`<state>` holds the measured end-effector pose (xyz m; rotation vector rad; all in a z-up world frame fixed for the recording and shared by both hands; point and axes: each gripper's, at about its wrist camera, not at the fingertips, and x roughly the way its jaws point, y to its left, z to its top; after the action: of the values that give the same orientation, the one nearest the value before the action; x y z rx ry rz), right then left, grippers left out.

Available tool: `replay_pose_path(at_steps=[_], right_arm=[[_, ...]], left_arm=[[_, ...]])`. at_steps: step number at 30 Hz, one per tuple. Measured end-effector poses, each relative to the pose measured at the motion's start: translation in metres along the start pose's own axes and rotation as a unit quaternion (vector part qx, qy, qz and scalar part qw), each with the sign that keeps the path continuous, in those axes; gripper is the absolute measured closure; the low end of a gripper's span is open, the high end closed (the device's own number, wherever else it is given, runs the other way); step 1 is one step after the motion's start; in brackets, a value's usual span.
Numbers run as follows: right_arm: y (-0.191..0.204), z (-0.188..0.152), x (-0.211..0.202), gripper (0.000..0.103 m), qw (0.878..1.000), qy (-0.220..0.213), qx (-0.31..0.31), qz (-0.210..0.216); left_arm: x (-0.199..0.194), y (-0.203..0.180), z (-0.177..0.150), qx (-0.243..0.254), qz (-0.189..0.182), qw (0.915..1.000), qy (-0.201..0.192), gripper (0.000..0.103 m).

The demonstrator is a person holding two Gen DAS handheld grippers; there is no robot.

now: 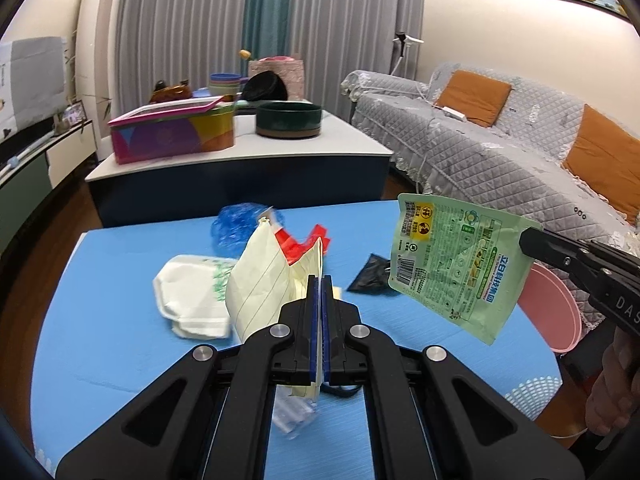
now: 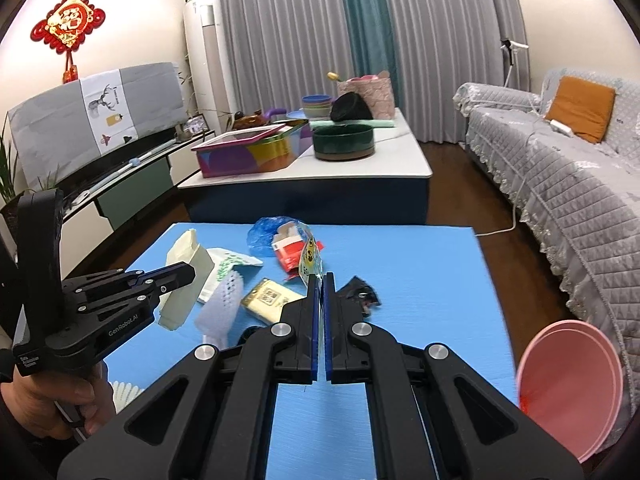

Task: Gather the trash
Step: 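Carry the paper bag and green pouch over the pink basin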

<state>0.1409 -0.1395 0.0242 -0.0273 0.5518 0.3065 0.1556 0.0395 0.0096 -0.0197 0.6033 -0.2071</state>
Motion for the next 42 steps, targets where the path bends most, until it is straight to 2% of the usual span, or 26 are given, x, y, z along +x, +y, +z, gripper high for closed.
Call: replay_pose_path(at_steps=[42], right_arm=[[-0.116, -0.017, -0.05, 0.101, 0.99, -0.009, 0.063, -0.125]], left_arm=[[0.047, -0.132, 0.021, 0.039, -0.094, 0.9948, -0.005, 0.102]])
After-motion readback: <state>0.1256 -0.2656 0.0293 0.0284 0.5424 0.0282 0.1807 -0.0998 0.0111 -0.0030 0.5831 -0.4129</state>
